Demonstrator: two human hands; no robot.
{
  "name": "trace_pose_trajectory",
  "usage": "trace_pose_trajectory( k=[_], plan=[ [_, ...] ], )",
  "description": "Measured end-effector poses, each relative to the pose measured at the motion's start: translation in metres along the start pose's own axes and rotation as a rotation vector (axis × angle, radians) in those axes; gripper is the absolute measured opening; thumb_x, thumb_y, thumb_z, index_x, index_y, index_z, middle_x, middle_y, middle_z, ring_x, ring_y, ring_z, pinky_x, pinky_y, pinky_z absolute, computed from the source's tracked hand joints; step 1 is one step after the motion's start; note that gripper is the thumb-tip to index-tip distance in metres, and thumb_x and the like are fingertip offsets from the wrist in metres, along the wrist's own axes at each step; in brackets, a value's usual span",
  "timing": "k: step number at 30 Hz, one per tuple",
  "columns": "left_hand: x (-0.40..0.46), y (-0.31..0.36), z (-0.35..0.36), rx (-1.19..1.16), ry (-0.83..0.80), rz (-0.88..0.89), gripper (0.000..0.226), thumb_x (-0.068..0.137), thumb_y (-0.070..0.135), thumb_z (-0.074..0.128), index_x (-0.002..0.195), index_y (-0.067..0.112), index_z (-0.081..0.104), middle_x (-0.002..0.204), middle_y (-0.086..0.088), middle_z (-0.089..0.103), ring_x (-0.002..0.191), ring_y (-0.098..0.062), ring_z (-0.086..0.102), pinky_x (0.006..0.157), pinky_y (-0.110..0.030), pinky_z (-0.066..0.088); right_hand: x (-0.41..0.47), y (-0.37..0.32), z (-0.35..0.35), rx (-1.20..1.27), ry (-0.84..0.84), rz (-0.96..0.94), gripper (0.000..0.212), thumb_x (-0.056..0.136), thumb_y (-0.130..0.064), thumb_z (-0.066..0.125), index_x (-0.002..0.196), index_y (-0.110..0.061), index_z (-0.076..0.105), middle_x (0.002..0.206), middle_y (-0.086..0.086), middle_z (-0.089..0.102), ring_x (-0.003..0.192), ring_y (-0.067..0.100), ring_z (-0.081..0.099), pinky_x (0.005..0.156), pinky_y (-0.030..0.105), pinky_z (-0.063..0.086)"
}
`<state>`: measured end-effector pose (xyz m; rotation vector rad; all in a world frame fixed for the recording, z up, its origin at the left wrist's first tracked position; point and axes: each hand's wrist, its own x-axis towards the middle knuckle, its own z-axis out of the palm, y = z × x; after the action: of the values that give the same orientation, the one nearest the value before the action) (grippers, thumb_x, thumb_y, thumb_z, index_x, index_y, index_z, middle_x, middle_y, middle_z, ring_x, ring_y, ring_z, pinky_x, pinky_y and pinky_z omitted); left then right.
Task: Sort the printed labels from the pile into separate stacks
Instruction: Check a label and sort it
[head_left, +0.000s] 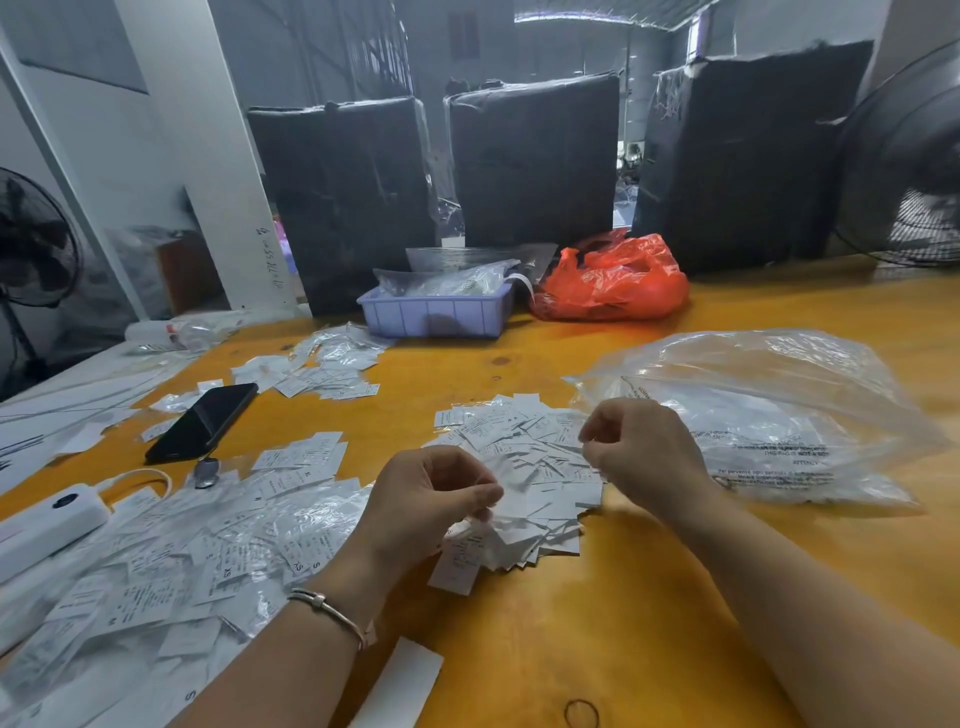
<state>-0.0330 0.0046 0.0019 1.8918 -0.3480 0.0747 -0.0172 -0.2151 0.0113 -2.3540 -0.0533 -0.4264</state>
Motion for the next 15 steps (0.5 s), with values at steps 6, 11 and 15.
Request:
trace_pose_trajectory(
  k=[6, 11, 15],
  plan=[
    [0.000, -0.001, 0.000, 0.004, 0.069, 0.015, 0.008, 0.082, 0.005, 0.076, 0.075, 0.005, 0.072, 0.066, -0.008, 0.071, 0.060, -0.020, 0.070, 0.057, -0.019, 0.050, -0.001, 0.001, 0.003, 0.099, -0.424, -0.222, 0.044, 0.064, -0.041, 0.086, 0.104, -0.032, 0.070, 0.103, -0.011, 0.061, 0.093, 0.001, 0.054, 0.077, 0.017, 0.046],
    [0.001, 0.000, -0.003, -0.009, 0.222, 0.032, 0.009, 0.082, 0.007, 0.075, 0.075, 0.005, 0.070, 0.066, -0.008, 0.071, 0.057, -0.019, 0.069, 0.051, -0.015, 0.047, -0.007, -0.005, 0.025, 0.014, -0.380, -0.390, 0.042, 0.068, -0.050, 0.080, 0.105, -0.032, 0.071, 0.102, -0.012, 0.059, 0.099, 0.004, 0.051, 0.086, 0.024, 0.043],
    [0.002, 0.000, -0.004, -0.005, 0.270, 0.057, 0.009, 0.082, 0.009, 0.076, 0.076, 0.006, 0.071, 0.066, -0.006, 0.071, 0.056, -0.016, 0.068, 0.052, -0.017, 0.049, -0.010, -0.009, 0.036, -0.075, -0.283, -0.421, 0.038, 0.080, -0.048, 0.070, 0.112, -0.028, 0.069, 0.103, -0.011, 0.059, 0.099, 0.006, 0.049, 0.084, 0.028, 0.042]
  ],
)
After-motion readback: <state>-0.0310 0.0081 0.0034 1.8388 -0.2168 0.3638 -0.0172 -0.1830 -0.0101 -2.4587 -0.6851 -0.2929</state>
